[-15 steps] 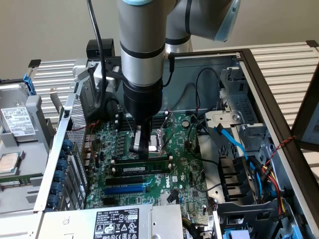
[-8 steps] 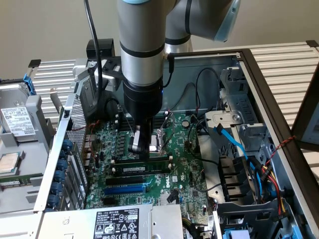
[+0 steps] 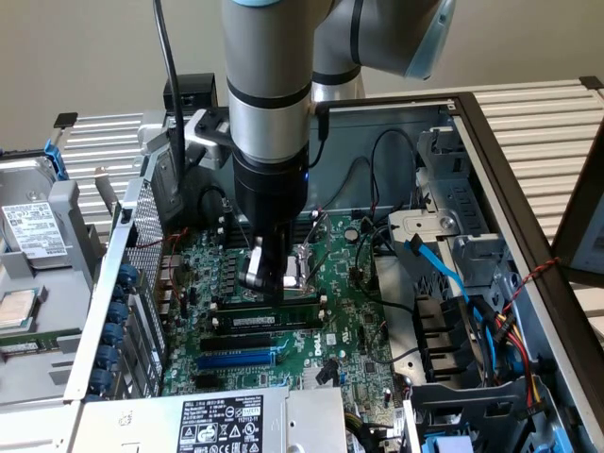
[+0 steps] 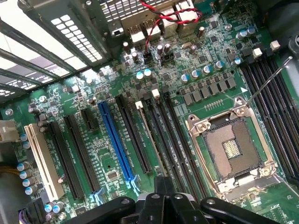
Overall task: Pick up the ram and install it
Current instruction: 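Press down the ram until it locks into place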
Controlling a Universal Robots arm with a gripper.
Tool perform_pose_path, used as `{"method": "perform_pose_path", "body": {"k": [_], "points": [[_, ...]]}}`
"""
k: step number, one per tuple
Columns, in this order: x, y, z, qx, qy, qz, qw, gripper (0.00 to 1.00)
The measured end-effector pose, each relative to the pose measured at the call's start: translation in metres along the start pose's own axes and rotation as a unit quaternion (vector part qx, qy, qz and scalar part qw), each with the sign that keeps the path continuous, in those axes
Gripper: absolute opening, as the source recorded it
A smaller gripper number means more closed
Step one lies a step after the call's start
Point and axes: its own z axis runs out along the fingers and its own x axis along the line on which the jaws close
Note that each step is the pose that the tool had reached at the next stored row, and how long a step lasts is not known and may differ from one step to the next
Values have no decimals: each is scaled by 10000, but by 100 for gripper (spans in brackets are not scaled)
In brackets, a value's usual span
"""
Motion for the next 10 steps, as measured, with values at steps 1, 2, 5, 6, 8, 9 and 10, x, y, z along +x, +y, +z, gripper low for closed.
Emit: {"method": "perform_pose_path", "body": {"k": [1,2,5,6,8,9,10], "points": [[0,0,0,1,-2,58,10000,10],[-1,0,1,1,-3,117,9999,10],[0,0,0,2,-5,291,9996,10],[0,0,0,3,-6,353,9994,10],[0,0,0,2,-10,474,9989,10],[0,0,0,2,-13,537,9986,10],[0,0,0,1,-16,599,9982,10]]}}
